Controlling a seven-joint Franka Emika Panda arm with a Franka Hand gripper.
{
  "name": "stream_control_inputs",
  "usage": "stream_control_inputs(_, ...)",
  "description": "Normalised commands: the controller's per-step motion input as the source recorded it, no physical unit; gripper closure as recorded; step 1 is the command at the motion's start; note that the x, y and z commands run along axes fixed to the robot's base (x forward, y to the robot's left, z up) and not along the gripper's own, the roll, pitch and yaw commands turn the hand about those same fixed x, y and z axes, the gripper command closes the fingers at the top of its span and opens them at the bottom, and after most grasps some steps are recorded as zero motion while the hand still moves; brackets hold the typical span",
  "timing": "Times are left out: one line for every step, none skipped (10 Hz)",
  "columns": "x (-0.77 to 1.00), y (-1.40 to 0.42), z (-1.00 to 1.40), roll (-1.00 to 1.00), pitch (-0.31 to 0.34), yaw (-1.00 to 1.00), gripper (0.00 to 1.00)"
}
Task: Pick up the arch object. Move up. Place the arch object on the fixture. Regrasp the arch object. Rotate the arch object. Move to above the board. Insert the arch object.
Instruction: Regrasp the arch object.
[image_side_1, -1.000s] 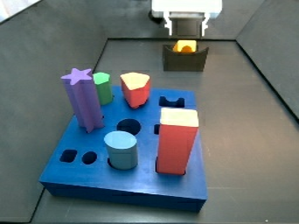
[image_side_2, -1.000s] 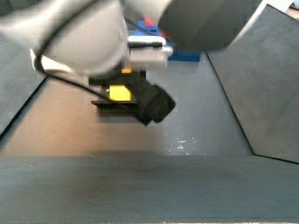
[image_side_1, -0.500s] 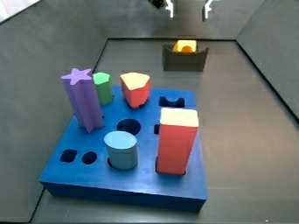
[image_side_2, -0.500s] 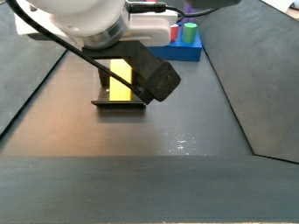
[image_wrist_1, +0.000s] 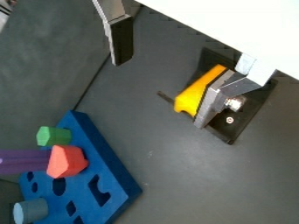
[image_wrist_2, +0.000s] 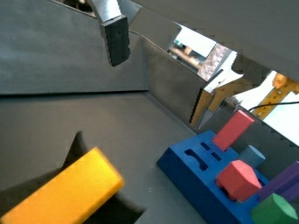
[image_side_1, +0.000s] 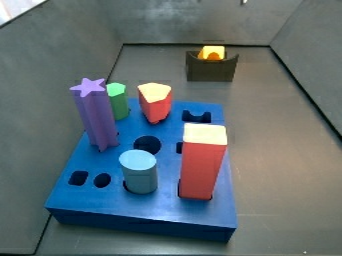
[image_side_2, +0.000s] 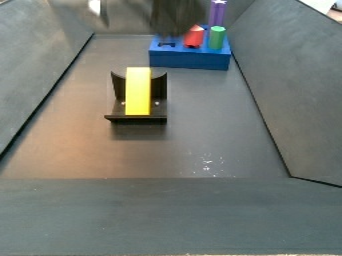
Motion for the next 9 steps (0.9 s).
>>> stream_control_inputs(-0.07,-0.55,0.19,1.0,0.034,0.02,0.0)
stream_control_inputs(-0.04,-0.37,0.04,1.0,0.031,0.02,0.0)
stream_control_inputs(-0.03,-0.11,0.04,1.0,0.029,0.02,0.0)
stream_control_inputs(-0.04,-0.03,0.05,1.0,0.029,0.02,0.0)
stream_control_inputs(-0.04,-0.03,0.02,1.0,0.023,0.02,0.0)
stream_control_inputs(-0.04,-0.04,0.01,1.0,0.018,0.02,0.0)
stream_control_inputs(-0.05,-0.03,0.02,1.0,0.011,0.02,0.0)
stream_control_inputs(-0.05,-0.03,0.02,1.0,0.006,0.02,0.0)
stream_control_inputs(-0.04,-0.03,0.0,1.0,-0.002,0.02,0.0)
